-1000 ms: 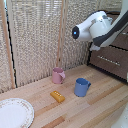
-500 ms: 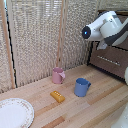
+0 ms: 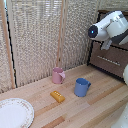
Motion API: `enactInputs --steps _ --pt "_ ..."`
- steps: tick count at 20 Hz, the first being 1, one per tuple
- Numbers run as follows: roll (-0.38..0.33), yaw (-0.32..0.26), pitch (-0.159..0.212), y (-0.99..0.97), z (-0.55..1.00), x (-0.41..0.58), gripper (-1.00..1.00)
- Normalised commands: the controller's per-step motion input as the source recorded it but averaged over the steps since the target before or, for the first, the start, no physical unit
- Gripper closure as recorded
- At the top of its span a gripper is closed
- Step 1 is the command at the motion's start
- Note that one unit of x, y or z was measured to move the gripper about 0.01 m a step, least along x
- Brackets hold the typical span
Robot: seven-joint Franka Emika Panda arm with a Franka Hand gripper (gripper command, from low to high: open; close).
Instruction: Kindly get your arm to the topmost drawer handle. Get a good grip on it, then softly pull to open it.
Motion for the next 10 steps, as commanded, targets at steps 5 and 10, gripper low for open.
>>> enactInputs --steps 5,10 --pt "0.0 0.024 0.0 0.22 0.0 0.002 1.0" --pt "-0.003 0.055 0.004 0.5 0.0 0.002 1.0"
